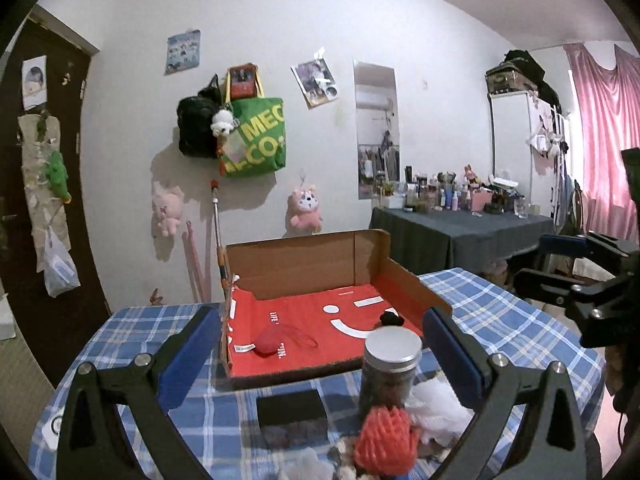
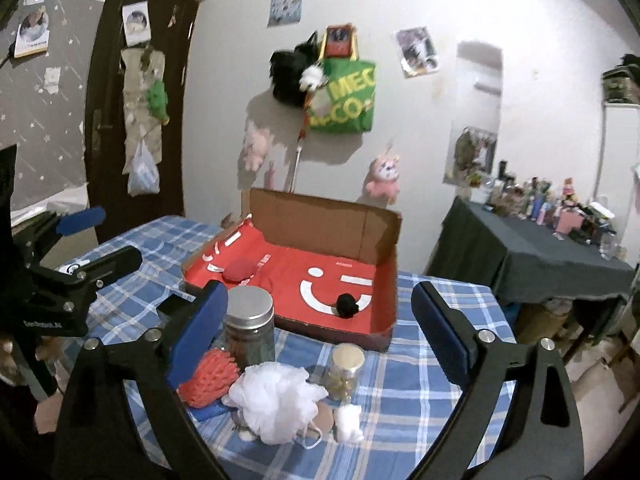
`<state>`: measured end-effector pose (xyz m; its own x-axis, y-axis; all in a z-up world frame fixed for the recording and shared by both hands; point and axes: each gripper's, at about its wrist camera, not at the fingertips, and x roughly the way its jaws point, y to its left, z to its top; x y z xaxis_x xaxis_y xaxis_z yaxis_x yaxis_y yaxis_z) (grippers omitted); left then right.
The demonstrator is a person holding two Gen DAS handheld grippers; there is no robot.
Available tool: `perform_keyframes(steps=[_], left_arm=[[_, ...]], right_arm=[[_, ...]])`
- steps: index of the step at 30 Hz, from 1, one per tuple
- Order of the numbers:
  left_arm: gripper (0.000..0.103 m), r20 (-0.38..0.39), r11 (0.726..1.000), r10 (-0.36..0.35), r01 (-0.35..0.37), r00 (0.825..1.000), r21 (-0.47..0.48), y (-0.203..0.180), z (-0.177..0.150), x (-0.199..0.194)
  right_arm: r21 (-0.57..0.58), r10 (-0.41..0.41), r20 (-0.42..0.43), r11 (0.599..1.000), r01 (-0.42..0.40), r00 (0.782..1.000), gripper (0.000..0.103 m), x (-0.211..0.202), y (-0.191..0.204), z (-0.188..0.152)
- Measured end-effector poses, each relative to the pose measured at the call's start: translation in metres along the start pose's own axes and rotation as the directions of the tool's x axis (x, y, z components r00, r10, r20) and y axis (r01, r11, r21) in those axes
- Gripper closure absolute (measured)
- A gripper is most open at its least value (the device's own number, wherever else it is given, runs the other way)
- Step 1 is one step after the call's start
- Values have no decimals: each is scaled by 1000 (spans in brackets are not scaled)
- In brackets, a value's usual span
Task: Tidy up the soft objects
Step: 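Move both tools back toward the remaining soft items on the table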
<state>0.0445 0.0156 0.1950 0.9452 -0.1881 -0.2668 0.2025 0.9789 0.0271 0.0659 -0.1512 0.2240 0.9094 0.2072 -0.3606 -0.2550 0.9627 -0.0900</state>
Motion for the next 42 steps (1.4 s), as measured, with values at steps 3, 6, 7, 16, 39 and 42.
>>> perform_keyframes(steps=[3,6,7,16,39,42], left_arm=[[0,26,999,34,-34,999,-5,-6,-14,-13],[0,38,999,44,-43,998,-17,-13,-30,-21],[0,41,999,41,-40,998,-21,-16,-36,-24],[0,1,998,36,-36,999,-50,-28,-79,-26],[0,-235,994,4,-30,972,-107,-25,-140,19],[0,-239,994,-2,-24,971,-105,-24,-141,21]], right_arm=[[19,-38,46,999,37,998,8,-15,5,-17],[32,-78,70,997,76,994,7,-25,13,-36],[38,-86,74,996,83,994,7,-25,14,-42],[75,-97,11,993,96,995,7,-15,26,-97],[140,-40,-178,988,66,983,7,32,15,-148],[150,-28,-182,987,56,983,7,34,13,-148]])
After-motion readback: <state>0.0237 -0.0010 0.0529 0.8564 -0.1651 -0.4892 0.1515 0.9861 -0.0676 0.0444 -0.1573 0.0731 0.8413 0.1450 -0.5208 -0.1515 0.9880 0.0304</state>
